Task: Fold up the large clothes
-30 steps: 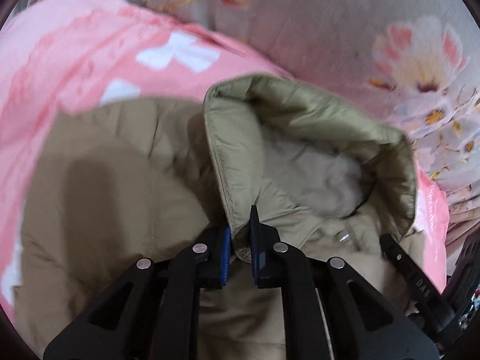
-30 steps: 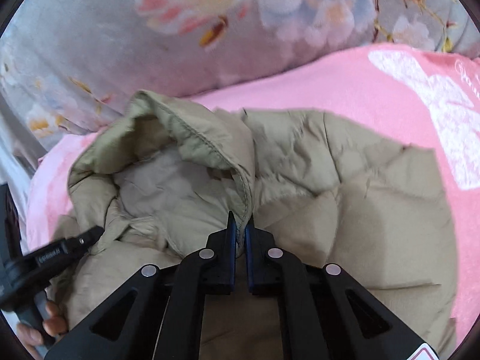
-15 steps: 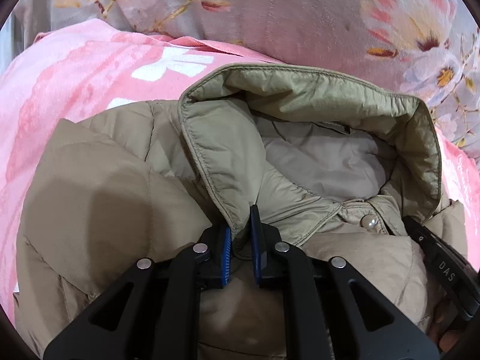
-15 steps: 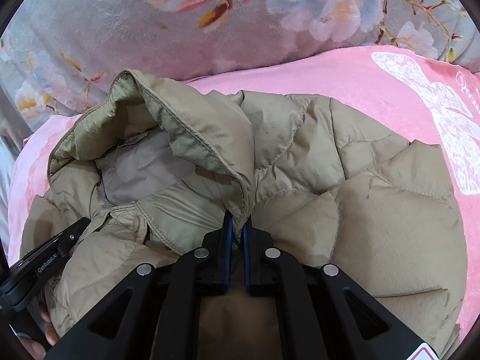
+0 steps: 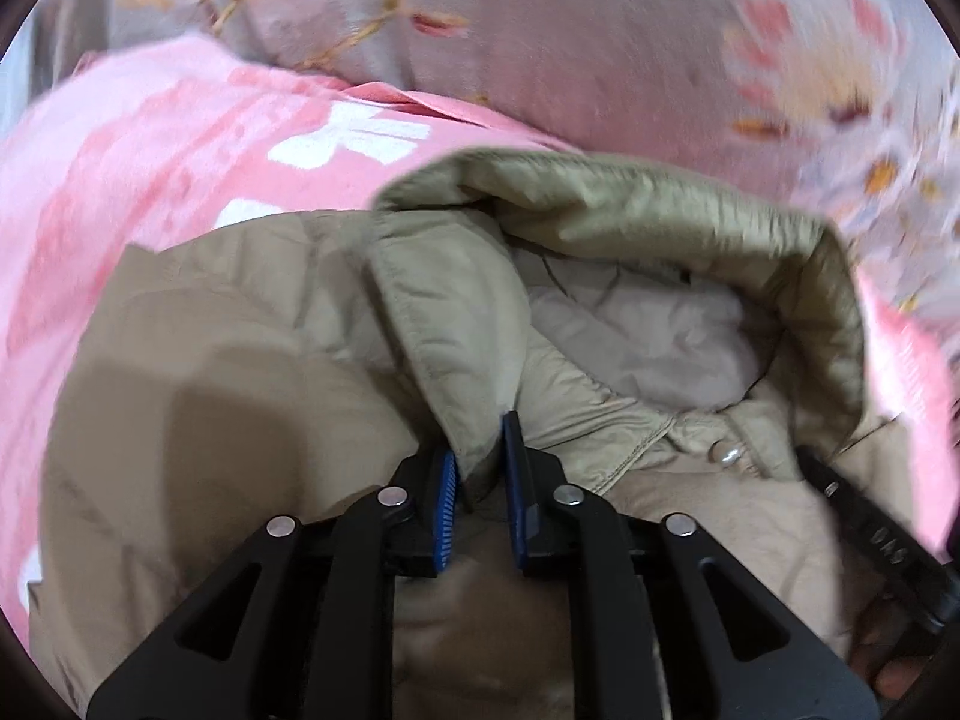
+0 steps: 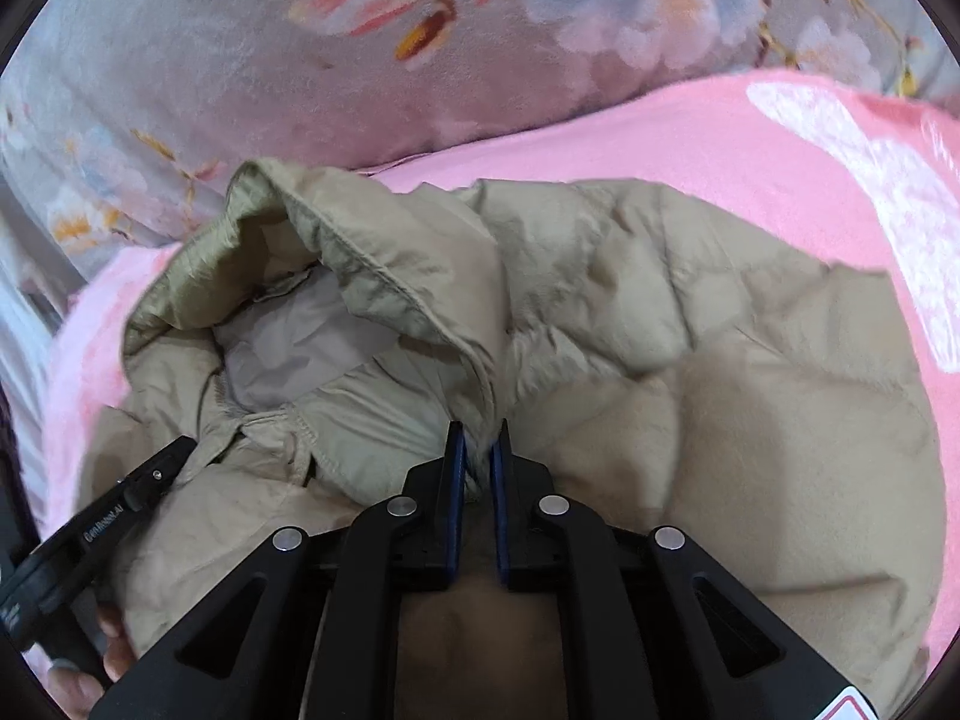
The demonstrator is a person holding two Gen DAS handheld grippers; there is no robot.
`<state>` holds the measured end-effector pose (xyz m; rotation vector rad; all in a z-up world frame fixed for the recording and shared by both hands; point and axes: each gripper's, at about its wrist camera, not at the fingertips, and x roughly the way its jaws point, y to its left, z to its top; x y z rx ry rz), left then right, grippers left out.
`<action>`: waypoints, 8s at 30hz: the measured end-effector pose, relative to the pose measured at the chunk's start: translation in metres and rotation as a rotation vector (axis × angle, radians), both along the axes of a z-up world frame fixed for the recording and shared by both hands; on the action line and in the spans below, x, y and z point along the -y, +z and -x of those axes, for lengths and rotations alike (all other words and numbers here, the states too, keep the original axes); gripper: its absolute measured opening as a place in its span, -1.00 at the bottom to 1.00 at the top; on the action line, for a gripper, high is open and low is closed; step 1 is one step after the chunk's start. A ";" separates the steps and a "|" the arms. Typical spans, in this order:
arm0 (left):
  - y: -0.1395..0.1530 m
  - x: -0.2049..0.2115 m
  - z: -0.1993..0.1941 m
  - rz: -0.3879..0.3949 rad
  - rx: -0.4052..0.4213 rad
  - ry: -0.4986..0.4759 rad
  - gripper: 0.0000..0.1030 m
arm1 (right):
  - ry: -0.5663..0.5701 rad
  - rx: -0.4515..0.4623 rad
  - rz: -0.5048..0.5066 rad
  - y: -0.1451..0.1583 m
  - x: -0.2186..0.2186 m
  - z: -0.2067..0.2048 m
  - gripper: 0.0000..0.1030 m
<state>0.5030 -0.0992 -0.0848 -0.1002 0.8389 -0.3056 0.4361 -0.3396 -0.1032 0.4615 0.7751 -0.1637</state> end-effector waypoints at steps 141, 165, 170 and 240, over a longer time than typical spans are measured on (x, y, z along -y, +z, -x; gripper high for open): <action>-0.012 -0.246 0.358 0.185 -0.137 0.146 -0.87 | -0.207 0.108 -0.199 -0.020 -0.029 0.479 -0.95; 0.199 -0.273 0.452 0.227 0.343 0.036 -0.90 | -0.162 0.658 0.147 0.197 -0.047 0.557 -0.96; 0.193 -0.242 0.384 0.143 0.328 0.089 -0.89 | -0.201 0.596 0.128 0.190 -0.015 0.474 -0.96; -0.030 -0.128 0.157 -0.326 0.060 0.235 -0.86 | -0.229 -0.065 0.152 -0.010 0.030 0.218 -0.91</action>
